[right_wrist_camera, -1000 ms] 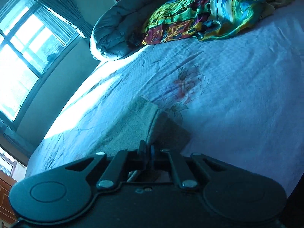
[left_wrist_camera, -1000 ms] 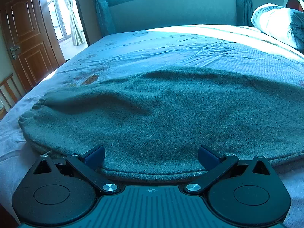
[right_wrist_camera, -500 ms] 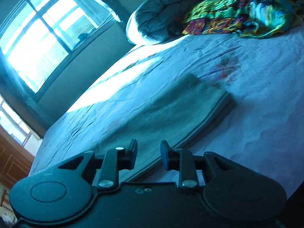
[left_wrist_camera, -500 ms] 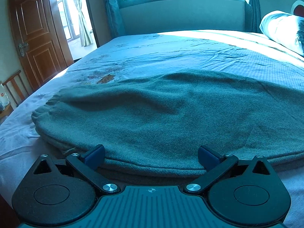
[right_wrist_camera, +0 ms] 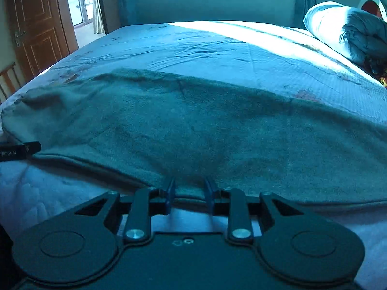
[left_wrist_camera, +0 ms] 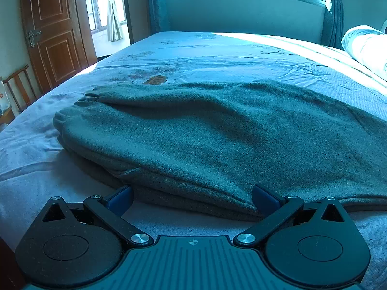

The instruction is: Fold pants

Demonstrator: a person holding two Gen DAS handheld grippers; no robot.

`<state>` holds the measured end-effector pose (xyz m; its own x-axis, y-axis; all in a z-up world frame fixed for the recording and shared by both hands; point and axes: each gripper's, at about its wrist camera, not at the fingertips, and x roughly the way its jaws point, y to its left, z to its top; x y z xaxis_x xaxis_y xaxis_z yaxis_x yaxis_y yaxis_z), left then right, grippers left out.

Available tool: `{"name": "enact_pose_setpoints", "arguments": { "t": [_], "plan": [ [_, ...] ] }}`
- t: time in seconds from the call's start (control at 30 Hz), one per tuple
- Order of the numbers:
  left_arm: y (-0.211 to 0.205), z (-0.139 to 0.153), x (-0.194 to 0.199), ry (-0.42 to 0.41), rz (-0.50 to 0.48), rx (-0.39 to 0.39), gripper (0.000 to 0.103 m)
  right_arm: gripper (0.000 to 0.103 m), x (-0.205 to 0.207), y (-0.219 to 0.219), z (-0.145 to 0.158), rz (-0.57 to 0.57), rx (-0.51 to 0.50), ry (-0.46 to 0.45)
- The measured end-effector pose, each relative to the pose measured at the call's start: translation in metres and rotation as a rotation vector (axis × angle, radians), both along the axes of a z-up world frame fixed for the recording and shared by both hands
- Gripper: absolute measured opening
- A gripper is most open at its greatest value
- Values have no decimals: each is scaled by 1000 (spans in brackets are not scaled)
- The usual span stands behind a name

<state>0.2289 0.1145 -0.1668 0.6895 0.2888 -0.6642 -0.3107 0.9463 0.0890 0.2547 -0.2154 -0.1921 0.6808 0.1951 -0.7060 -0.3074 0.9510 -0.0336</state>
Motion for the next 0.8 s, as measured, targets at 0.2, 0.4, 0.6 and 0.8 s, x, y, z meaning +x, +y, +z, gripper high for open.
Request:
{"name": "enact_pose_setpoints", "arguments": {
  "t": [0.2,0.4,0.6,0.8],
  "plan": [
    [1,9,-14,-87,24,-1,103,19,-16,3,23,8,67,-123],
    [4,2,-2,-29,-42,20,103,34,5,12,5,18,36,-29],
    [36,27,9,-141,1,117,103,36,27,1,47,27,146,-168],
    [135,36,31,-98,210,127,103,34,104,67,54,185,149,-162]
  ]
}}
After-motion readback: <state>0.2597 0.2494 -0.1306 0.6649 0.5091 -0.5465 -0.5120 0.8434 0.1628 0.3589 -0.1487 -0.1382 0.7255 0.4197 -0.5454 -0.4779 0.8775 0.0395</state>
